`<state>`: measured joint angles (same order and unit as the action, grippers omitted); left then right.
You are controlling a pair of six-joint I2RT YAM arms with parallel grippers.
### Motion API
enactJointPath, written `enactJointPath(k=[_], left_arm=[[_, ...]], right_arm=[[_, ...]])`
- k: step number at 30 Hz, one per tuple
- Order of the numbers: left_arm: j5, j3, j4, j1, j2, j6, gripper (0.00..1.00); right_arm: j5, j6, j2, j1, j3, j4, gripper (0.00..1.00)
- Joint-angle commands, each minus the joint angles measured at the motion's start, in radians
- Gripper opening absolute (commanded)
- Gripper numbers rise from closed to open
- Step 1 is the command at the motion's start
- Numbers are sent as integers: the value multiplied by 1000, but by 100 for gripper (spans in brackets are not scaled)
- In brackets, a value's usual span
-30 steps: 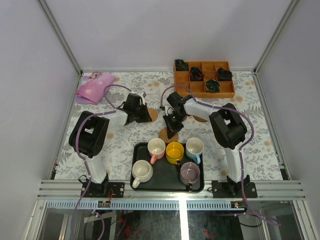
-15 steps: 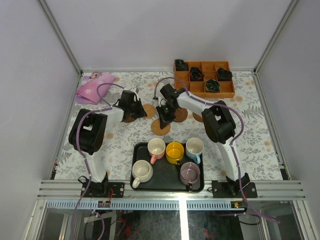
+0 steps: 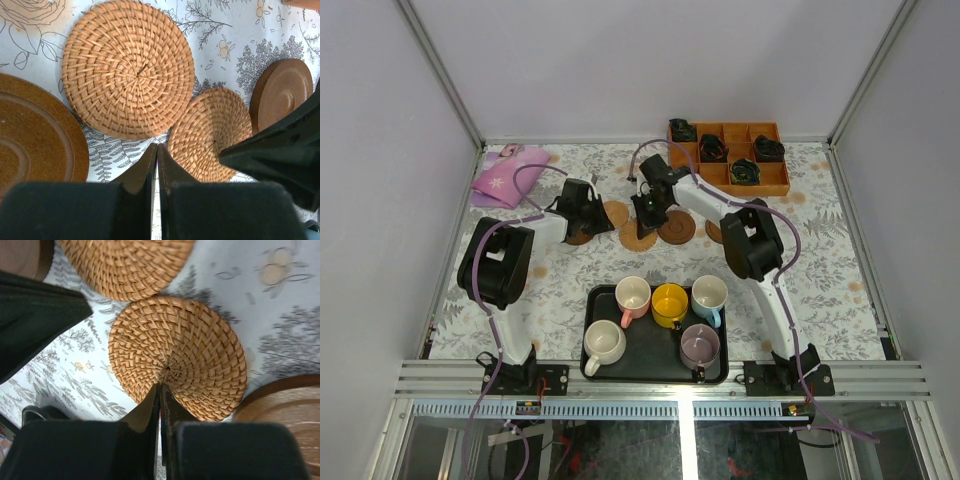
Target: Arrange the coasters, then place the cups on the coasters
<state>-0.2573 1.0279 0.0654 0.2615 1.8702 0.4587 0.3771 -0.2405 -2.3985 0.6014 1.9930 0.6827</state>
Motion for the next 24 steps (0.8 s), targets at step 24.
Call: enactJointPath(k=[24], left_arm=[[115, 199, -9, -1, 61, -65, 0]], right_arm=[[-182, -21, 23, -91, -47, -44, 0]])
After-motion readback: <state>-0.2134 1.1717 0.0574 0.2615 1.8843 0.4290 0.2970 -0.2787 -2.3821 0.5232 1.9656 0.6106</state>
